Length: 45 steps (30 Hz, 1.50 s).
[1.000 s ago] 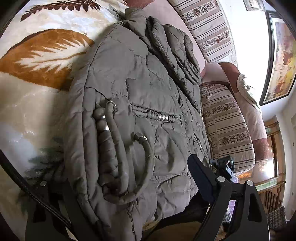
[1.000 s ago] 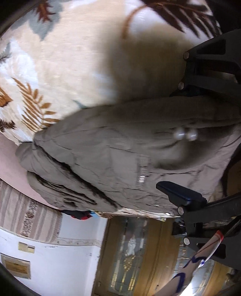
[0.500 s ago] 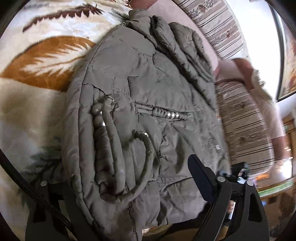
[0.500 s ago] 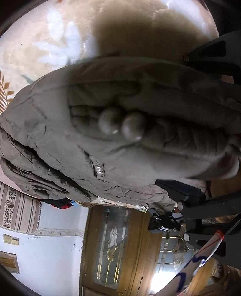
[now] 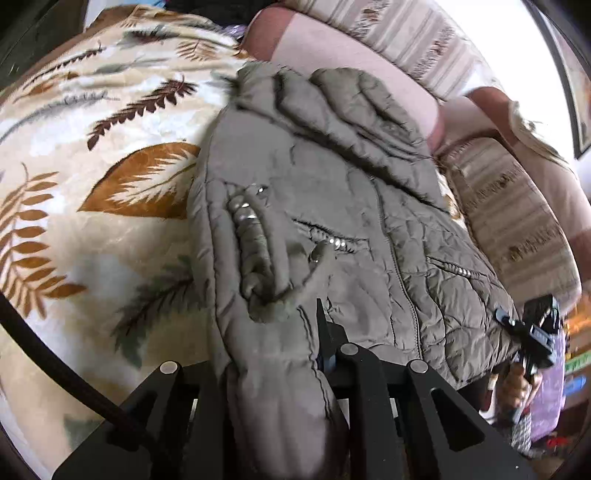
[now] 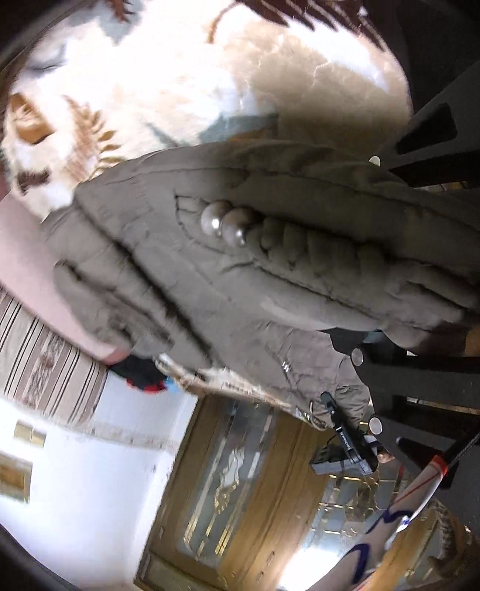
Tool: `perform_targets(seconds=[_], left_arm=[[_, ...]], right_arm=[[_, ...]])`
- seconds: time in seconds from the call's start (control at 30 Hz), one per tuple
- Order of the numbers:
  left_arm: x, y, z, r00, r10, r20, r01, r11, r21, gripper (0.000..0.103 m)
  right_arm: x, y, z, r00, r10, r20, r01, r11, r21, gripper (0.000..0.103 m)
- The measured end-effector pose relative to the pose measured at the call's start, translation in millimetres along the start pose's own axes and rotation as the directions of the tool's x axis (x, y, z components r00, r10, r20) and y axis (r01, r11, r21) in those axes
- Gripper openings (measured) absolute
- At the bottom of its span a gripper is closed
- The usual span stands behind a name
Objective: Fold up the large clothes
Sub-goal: 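Lift the hem with both tools and fold it up over the hood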
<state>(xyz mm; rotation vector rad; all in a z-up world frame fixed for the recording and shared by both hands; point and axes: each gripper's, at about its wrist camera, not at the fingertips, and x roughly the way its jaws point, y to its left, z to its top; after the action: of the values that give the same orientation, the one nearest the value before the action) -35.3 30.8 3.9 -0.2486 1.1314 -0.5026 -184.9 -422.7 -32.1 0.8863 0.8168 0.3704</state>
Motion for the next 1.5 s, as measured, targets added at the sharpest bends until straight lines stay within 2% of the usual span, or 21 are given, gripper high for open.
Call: perform_targets(seconds=[0.07,0.13,0.2,0.27,0.43,0.5,0.67,0.9,1.07,1.17,1.27,1.37,1.43,1.5], left_arm=[[0,1,-5,1.000,0.023,-0.008,-0.023,1.000,0.015,0.016],[9,3,-5,0.998,0.062,-0.032,-0.062,0.998,0.015,0.016],[16,2,3,0.997,0.065,-0.044,-0.065,0.998,0.000,0.016],[12,-2,15,0.998,0.060,-0.025,-0.060,0.998,0.005,0.016],[-3,-16,53,0.999,0.027,0.046,-0.028,1.000,0.005,0.017],[-3,-17,73,0.998,0.019,0.065,-0.018,1.000,-0.009,0.017],[5,-27,140,0.992,0.053,0.117,-0.051,0.998,-0.025,0.017],[21,-48,237,0.981,0.109,0.161,-0.105,0.994,-0.031,0.018],[57,-53,310,0.974,0.180,0.136,-0.173,0.983,-0.058,0.019],[85,-54,341,0.965,0.232,0.120,-0.226,0.972,-0.059,0.020],[116,-51,362,0.954,0.281,0.101,-0.277,0.960,-0.050,0.020],[144,-39,372,0.950,0.304,0.072,-0.299,0.952,-0.070,0.021],[160,-27,374,0.955,0.292,0.041,-0.287,0.952,-0.105,0.021],[164,-18,373,0.968,0.249,0.025,-0.243,0.961,-0.134,0.023]], right_arm=[[-6,0,-7,1.000,-0.001,-0.010,0.001,1.000,-0.013,0.024],[-3,-6,-14,0.999,-0.037,-0.034,0.036,0.999,-0.013,0.024],[4,-15,-12,0.997,-0.062,-0.054,0.062,0.998,0.010,0.024],[10,-18,-3,0.997,-0.058,-0.055,0.060,0.998,0.033,0.024],[7,9,30,0.999,-0.042,-0.009,0.042,0.999,-0.019,0.024],[8,19,49,0.999,-0.038,0.015,0.039,0.999,-0.032,0.024],[19,41,108,0.995,-0.060,0.083,0.065,0.996,-0.058,0.024],[32,55,200,0.982,-0.095,0.163,0.099,0.995,-0.019,0.025],[62,55,268,0.970,-0.166,0.179,0.164,0.986,0.031,0.026],[86,45,302,0.961,-0.221,0.168,0.211,0.974,0.079,0.026],[109,33,332,0.949,-0.274,0.153,0.258,0.959,0.120,0.026],[130,17,353,0.949,-0.288,0.125,0.268,0.951,0.153,0.027],[142,5,362,0.953,-0.286,0.100,0.266,0.948,0.174,0.029],[149,-5,365,0.957,-0.277,0.085,0.256,0.946,0.197,0.031]])
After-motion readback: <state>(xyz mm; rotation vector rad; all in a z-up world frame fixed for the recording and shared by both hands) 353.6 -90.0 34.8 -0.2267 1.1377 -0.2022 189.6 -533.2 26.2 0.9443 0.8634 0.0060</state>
